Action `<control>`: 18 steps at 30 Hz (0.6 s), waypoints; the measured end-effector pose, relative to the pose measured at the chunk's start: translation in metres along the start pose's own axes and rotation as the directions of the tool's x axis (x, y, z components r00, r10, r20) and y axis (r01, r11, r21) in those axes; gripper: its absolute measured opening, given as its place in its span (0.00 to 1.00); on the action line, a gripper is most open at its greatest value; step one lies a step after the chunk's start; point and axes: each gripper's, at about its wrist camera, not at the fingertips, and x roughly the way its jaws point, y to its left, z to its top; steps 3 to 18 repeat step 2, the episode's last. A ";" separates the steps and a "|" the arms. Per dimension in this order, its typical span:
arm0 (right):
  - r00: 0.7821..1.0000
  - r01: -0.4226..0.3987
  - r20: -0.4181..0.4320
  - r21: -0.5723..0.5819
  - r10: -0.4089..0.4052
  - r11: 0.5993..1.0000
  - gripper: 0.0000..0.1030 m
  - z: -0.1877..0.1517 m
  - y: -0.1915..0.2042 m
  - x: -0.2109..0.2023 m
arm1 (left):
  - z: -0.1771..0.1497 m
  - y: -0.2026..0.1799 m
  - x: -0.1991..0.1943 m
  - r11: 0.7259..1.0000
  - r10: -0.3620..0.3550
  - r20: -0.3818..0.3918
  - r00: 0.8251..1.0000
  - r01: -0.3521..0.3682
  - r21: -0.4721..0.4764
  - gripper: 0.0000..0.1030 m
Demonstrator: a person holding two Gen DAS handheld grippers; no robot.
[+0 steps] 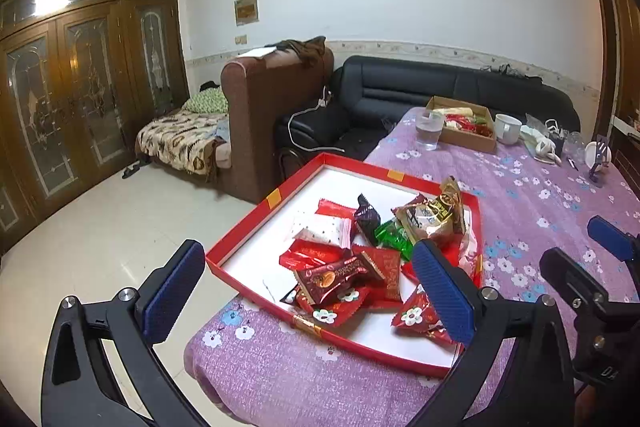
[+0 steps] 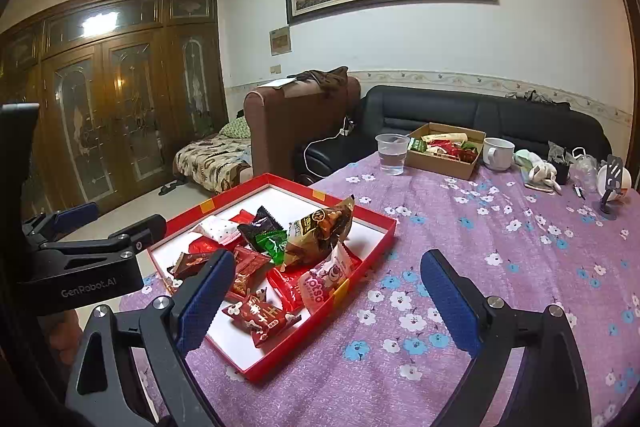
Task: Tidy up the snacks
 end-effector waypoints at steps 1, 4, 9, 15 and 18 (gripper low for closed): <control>1.000 0.003 0.000 0.006 -0.003 1.000 0.92 0.000 -0.001 0.000 | 0.000 -0.002 -0.001 1.000 0.002 0.007 1.000 -0.002 0.008 1.00; 1.000 0.004 0.000 0.012 -0.004 1.000 0.92 0.000 -0.002 0.001 | 0.001 -0.004 -0.001 1.000 0.000 0.009 1.000 0.000 0.013 1.00; 1.000 0.004 0.000 0.012 -0.004 1.000 0.92 0.000 -0.002 0.001 | 0.001 -0.004 -0.001 1.000 0.000 0.009 1.000 0.000 0.013 1.00; 1.000 0.004 0.000 0.012 -0.004 1.000 0.92 0.000 -0.002 0.001 | 0.001 -0.004 -0.001 1.000 0.000 0.009 1.000 0.000 0.013 1.00; 1.000 0.004 0.000 0.012 -0.004 1.000 0.92 0.000 -0.002 0.001 | 0.001 -0.004 -0.001 1.000 0.000 0.009 1.000 0.000 0.013 1.00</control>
